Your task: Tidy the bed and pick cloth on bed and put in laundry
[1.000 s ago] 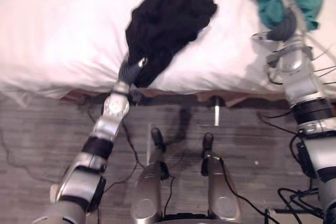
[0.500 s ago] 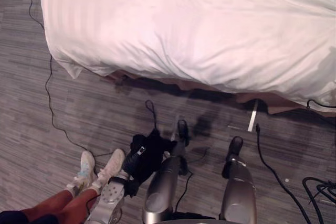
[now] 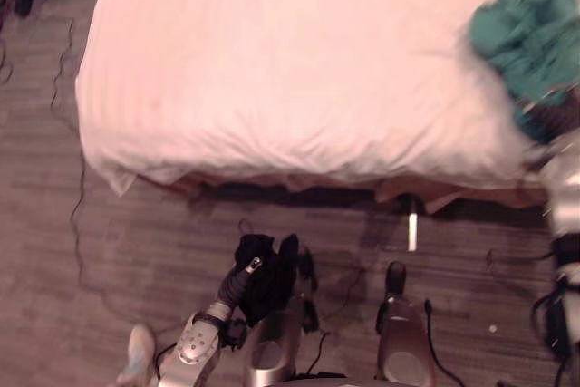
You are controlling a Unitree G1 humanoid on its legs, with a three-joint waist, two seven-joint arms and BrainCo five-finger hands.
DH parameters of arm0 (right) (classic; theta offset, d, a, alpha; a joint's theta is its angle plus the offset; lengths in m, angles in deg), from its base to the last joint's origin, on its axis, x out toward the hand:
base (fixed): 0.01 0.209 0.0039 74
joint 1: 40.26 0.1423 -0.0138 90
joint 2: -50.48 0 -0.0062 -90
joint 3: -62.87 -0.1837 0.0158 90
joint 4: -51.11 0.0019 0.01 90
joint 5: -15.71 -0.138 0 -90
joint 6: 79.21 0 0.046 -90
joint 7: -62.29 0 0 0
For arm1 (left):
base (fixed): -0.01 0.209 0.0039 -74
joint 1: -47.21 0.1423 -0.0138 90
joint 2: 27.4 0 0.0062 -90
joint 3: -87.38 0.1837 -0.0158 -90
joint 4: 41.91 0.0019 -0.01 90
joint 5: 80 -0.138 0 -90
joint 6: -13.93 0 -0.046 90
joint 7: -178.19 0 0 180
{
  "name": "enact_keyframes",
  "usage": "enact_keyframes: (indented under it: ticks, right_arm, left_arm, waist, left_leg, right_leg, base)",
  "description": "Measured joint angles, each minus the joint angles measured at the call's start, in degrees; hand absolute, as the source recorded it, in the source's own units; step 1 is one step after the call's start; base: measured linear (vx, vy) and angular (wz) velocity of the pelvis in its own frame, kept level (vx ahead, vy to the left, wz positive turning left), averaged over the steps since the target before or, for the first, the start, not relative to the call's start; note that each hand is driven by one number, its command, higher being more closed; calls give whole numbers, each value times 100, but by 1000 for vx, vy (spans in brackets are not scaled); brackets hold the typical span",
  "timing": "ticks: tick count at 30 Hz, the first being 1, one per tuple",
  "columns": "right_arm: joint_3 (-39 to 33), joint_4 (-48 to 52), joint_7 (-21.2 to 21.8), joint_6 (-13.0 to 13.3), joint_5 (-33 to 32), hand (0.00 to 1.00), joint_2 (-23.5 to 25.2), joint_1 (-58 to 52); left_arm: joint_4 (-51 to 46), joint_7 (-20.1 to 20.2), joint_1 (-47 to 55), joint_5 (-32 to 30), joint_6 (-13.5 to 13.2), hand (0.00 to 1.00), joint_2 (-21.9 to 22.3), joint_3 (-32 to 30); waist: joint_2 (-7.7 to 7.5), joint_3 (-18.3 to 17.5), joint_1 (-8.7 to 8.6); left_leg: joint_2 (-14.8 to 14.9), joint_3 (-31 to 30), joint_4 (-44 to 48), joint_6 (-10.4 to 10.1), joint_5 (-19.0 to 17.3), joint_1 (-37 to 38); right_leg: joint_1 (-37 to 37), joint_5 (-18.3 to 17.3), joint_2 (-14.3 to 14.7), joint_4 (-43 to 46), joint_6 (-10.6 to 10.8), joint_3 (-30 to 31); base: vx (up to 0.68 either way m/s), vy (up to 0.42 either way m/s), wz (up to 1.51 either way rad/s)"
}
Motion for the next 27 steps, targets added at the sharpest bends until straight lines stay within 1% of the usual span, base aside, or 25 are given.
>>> enact_keyframes:
  ticks: [1, 2, 3, 4, 6, 7, 8, 10, 11, 12, 13, 14, 15, 16, 17, 18, 19, 20, 21, 22, 23, 24, 25, 26, 27]
  right_arm:
    - [12, 742, 124, 17, -111, 100, 537, -796]
    - [66, 1211, 219, 44, -136, 100, 943, -1398]
    - [100, 1414, 262, 51, -163, 100, 1123, -1695]
    - [203, 1902, 399, 69, -340, 100, 1531, -2408]
    - [539, 2229, 566, 160, -471, 100, 1908, -3125]
    - [616, 2241, 628, 194, -483, 100, 1970, -3240]
    - [996, 2242, 793, 322, -512, 100, 2064, -3484]
    - [1483, 2204, 1104, 484, -546, 100, 2113, -3660]
    - [1910, 2024, 1351, 629, -534, 100, 2139, -3719]
    - [2308, 1692, 1539, 754, -492, 100, 2170, -3734]
    - [2463, 1529, 1618, 764, -449, 100, 2199, -3729]
    - [2772, 1113, 1768, 829, -312, 100, 2280, -3708]
    - [2933, 774, 1814, 871, -248, 100, 2343, -3720]
    - [2987, 650, 1810, 870, -199, 100, 2351, -3718]
    - [2991, 462, 1706, 879, -102, 100, 2412, -3712]
    - [2974, 364, 1629, 901, -99, 100, 2418, -3704]
    - [2915, 180, 1422, 930, -101, 100, 2382, -3625]
    - [2800, 11, 1185, 953, -105, 100, 2267, -3522]
    - [2769, -74, 1078, 951, -106, 100, 2239, -3456]
    - [2695, -201, 876, 952, -105, 100, 2171, -3298]
    - [2649, -246, 670, 952, -110, 100, 2169, -3103]
    - [2652, -262, 612, 952, -111, 100, 2171, -3041]
    - [2653, -270, 522, 956, -120, 100, 2194, -2856]
    - [2651, -269, 455, 960, -122, 100, 2225, -2792]
    - [2642, -269, 313, 962, -122, 100, 2296, -2714]
  left_arm:
    - [108, -25, -2, -4, 5, 100, 100, -15]
    - [240, -110, -14, -8, 14, 100, 178, -32]
    - [308, -130, -35, -11, 24, 100, 217, -49]
    - [434, -228, -52, -12, 70, 100, 321, -108]
    - [603, -385, -72, -15, 90, 100, 437, -211]
    - [638, -437, -73, -15, 98, 100, 450, -220]
    - [728, -596, -65, -9, 102, 100, 473, -222]
    - [767, -810, -12, 13, 102, 100, 528, -253]
    - [789, -976, 61, 59, 101, 100, 598, -300]
    - [872, -1138, 121, 110, 99, 100, 711, -360]
    - [915, -1204, 143, 143, 97, 100, 755, -377]
    - [990, -1361, 198, 280, 92, 100, 840, -375]
    - [1030, -1438, 259, 400, 86, 100, 919, -362]
    - [1056, -1469, 274, 469, 74, 100, 967, -361]
    - [1138, -1449, 230, 515, 2, 100, 1015, -359]
    - [1212, -1427, 216, 522, -61, 100, 1016, -367]
    - [1329, -1315, 179, 567, -131, 100, 1040, -410]
    - [1345, -1222, 269, 665, -185, 100, 1044, -420]
    - [1362, -1205, 284, 690, -188, 100, 1047, -423]
    - [1359, -1203, 319, 806, -226, 100, 1047, -432]
    - [1374, -1208, 362, 994, -244, 100, 1025, -475]
    - [1394, -1221, 377, 1086, -244, 100, 1024, -481]
    - [1415, -1222, 438, 1236, -241, 100, 1027, -479]
    - [1417, -1222, 454, 1316, -240, 100, 1022, -486]
    - [1423, -1213, 455, 1400, -233, 100, 1029, -496]
  waist:
    - [-101, -172, -95]
    - [-194, -339, -161]
    - [-244, -395, -196]
    - [-365, -523, -300]
    - [-510, -637, -364]
    - [-532, -657, -379]
    - [-546, -755, -398]
    - [-515, -843, -387]
    - [-493, -924, -355]
    - [-468, -1022, -271]
    - [-457, -1059, -251]
    - [-442, -1102, -227]
    - [-422, -1192, -231]
    - [-419, -1248, -232]
    - [-477, -1315, -226]
    - [-599, -1341, -211]
    - [-456, -1422, -119]
    - [-385, -1426, -97]
    - [-400, -1433, -77]
    - [-383, -1446, 31]
    - [-430, -1428, 231]
    - [-433, -1424, 279]
    - [-461, -1408, 361]
    - [-505, -1379, 384]
    - [-626, -1335, 411]
  left_leg:
    - [93, 72, 0, -14, -143, 170]
    - [156, 122, 0, -15, -197, 234]
    - [181, 134, 0, -34, -213, 283]
    - [227, 145, -1, -73, -245, 373]
    - [279, 162, 4, -106, -293, 535]
    - [282, 165, 4, -110, -297, 579]
    - [285, 157, 4, -134, -325, 652]
    - [283, 142, 4, -176, -404, 709]
    - [281, 124, 3, -193, -421, 738]
    - [274, 70, 1, -198, -438, 783]
    - [267, 16, -2, -190, -446, 794]
    - [215, -123, -32, -142, -484, 785]
    - [195, 44, -32, -37, -651, 744]
    - [179, 219, -28, 26, -800, 709]
    - [132, 784, 142, 530, -1169, 583]
    - [124, 1126, 283, 665, -1205, 550]
    - [295, 1902, 682, 990, -1098, 420]
    - [467, 2322, 1023, 952, -500, 298]
    - [335, 2298, 1012, 917, -500, 289]
    - [116, 2245, 843, 921, -504, 295]
    - [-122, 2024, 694, 985, -549, 267]
    - [-184, 1967, 656, 1000, -559, 255]
    - [-329, 1777, 560, 998, -589, 249]
    - [-441, 1627, 545, 1028, -613, 257]
    - [-663, 1287, 550, 1095, -662, 262]
  right_leg:
    - [137, -39, 77, -48, -53, 28]
    - [187, -65, 147, -66, -89, 48]
    - [239, -67, 173, -91, -92, 58]
    - [342, -86, 244, -135, -115, 72]
    - [466, -107, 276, -146, -123, 127]
    - [509, -114, 282, -153, -126, 129]
    - [590, -131, 299, -168, -128, 119]
    - [697, -172, 315, -219, -88, 76]
    - [771, -194, 306, -246, -95, 21]
    - [897, -197, 301, -319, -95, -62]
    - [964, -202, 290, -353, -88, -143]
    - [1180, -233, 229, -385, -54, -446]
    - [1351, -261, 136, -384, -30, -841]
    - [1425, -273, 71, -386, 4, -1058]
    - [1691, -274, -156, -465, 15, -1859]
    - [1764, -298, -272, -489, 47, -2149]
    - [1924, -435, -391, -300, 143, -2694]
    - [2094, -715, -507, 94, 268, -3272]
    - [2194, -812, -611, 209, 308, -3463]
    - [2378, -876, -708, 338, 346, -3794]
    - [2482, -944, -846, 471, 441, -4014]
    - [2507, -945, -893, 531, 444, -4094]
    - [2574, -944, -1027, 756, 444, -4252]
    - [2633, -934, -1141, 952, 434, -4295]
    - [2681, -892, -1399, 1515, 368, -4319]
  base:
    - [128, -107, -32]
    - [122, -99, -32]
    - [92, -86, -20]
    - [78, -77, -18]
    - [69, -56, -18]
    - [51, -28, -8]
    - [32, -12, 5]
    - [28, -1, 11]
    - [32, 8, 21]
    - [44, 3, 29]
    - [50, -1, 62]
    - [23, 16, 112]
    - [26, 28, 142]
    - [62, 51, 223]
    - [92, 61, 215]
    - [136, 117, 273]
    - [131, 144, 269]
    - [115, 142, 261]
    - [79, 140, 240]
    - [58, 137, 179]
    - [59, 124, 152]
    - [58, 87, 126]
    - [66, 69, 101]
    - [95, 93, 154]
    - [96, 79, 140]
